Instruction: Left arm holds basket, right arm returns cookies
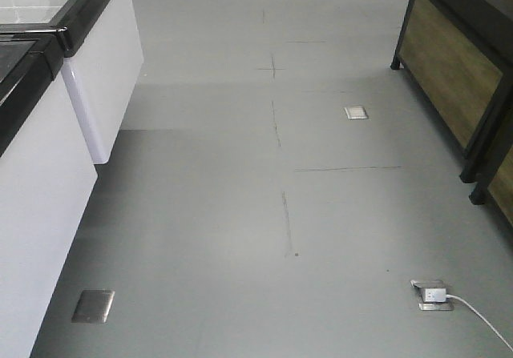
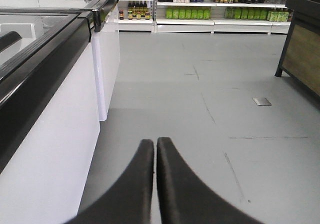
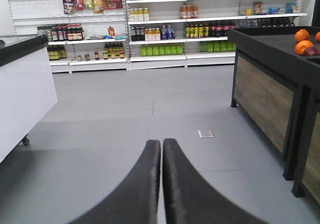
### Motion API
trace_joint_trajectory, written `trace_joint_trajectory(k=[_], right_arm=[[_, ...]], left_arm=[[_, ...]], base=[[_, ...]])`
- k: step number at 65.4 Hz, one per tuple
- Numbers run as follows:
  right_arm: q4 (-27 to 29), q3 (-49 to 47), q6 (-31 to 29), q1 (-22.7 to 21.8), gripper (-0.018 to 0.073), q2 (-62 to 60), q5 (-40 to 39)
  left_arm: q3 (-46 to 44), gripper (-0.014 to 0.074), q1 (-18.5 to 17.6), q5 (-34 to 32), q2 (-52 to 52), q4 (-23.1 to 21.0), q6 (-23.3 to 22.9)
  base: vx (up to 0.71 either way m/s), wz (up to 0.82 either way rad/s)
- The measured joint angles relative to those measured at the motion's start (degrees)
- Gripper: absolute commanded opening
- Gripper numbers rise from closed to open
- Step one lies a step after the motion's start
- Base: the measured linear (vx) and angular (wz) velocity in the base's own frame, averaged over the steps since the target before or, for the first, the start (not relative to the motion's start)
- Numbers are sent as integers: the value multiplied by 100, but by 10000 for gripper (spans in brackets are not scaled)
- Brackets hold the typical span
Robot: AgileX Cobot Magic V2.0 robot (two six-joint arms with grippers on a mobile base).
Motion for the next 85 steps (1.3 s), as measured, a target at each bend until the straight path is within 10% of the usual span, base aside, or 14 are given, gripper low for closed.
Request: trace_joint_trajectory(k=[85], right_arm=[[0,0,0,0,-3,0,0]], left_arm=[[0,-6,0,155,0,100,213]], base=[[0,0]])
